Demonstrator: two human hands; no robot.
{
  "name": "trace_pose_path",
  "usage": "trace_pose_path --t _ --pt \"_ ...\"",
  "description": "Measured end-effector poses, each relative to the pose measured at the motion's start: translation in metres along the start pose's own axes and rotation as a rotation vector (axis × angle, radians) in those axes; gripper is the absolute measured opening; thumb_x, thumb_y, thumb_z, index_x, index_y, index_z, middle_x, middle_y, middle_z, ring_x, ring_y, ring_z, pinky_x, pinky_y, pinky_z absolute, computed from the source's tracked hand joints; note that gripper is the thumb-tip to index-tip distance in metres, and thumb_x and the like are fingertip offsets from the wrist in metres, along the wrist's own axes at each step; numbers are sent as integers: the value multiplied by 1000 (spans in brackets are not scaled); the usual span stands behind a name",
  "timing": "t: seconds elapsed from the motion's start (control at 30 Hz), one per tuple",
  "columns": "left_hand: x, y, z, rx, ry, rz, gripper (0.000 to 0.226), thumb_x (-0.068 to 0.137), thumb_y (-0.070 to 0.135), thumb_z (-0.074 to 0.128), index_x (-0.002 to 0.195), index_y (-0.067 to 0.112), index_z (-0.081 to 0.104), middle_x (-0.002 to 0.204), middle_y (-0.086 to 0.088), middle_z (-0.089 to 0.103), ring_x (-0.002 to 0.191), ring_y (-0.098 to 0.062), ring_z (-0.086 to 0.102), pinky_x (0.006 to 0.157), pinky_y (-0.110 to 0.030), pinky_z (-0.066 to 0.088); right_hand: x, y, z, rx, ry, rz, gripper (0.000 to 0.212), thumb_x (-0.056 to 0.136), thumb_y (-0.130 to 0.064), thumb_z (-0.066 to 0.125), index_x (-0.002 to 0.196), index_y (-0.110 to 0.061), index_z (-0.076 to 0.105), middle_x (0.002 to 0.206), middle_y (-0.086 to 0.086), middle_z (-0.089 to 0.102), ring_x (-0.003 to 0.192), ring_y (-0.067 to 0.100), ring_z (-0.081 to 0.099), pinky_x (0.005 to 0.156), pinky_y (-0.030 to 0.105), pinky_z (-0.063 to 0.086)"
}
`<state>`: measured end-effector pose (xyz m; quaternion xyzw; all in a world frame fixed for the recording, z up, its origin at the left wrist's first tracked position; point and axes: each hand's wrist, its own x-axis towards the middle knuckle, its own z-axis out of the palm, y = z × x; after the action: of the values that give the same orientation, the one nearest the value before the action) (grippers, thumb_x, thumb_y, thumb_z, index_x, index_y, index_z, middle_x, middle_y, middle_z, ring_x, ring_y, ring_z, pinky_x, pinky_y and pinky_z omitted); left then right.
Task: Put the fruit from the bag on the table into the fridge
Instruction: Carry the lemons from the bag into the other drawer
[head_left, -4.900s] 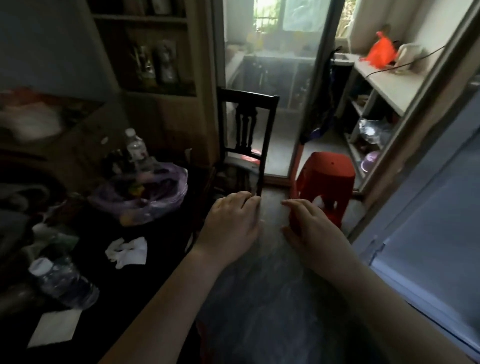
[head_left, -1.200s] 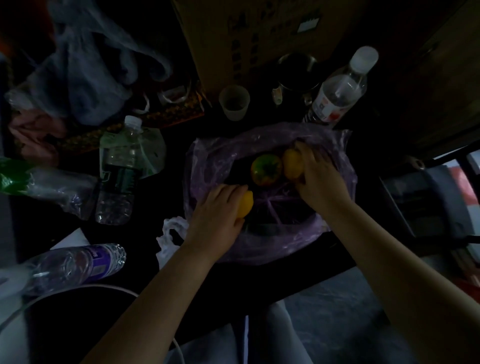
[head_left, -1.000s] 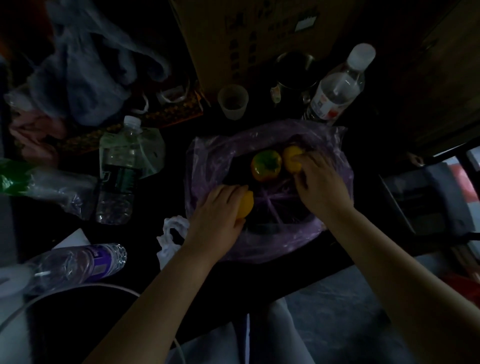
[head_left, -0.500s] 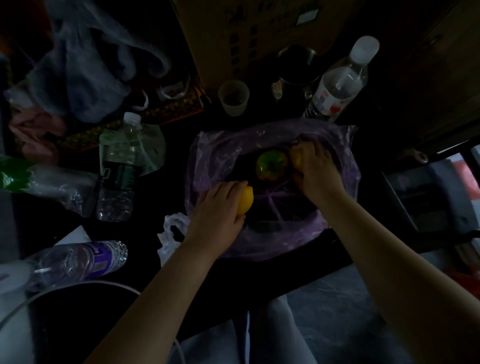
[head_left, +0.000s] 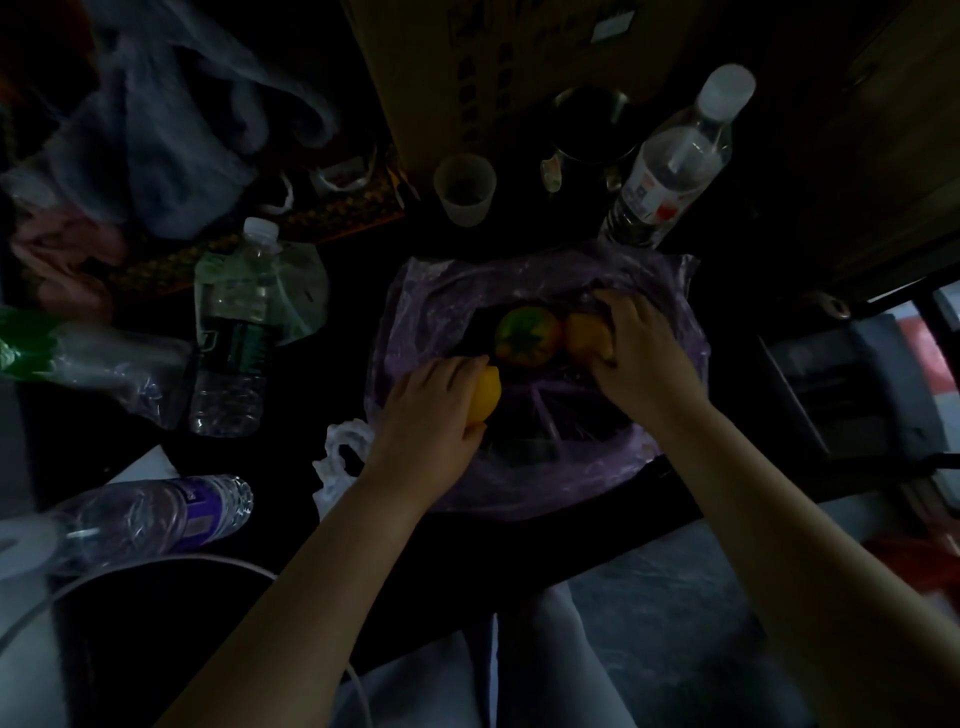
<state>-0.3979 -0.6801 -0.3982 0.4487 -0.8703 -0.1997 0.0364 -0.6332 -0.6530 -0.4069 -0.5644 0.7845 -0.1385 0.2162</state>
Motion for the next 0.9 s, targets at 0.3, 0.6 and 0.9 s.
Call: trace_pose_path --t 0.3,0.6,0.9 --pt "-1 1 -1 -3 -3 5 68 76 24 74 137 16 44 132 -3 53 120 -26 49 94 -38 39 -5 4 14 -99 29 -227 42 86 -6 56 128 -12 55 133 4 51 117 30 43 92 43 46" --pt "0 1 -1 20 -18 -9 69 78 27 72 139 16 42 133 -3 52 121 -26 48 95 -38 38 5 12 13 -108 -32 -27 57 88 -29 60 140 -17 40 141 11 40 127 36 36 98 42 37" --pt "-1 2 -3 4 -36 -14 68 83 29 68 142 18 37 138 -2 47 125 -24 44 98 -36 35 9 11 19 0 -71 85 61 88 -35 61 141 -19 35 138 13 43 119 35 48 89 41 42"
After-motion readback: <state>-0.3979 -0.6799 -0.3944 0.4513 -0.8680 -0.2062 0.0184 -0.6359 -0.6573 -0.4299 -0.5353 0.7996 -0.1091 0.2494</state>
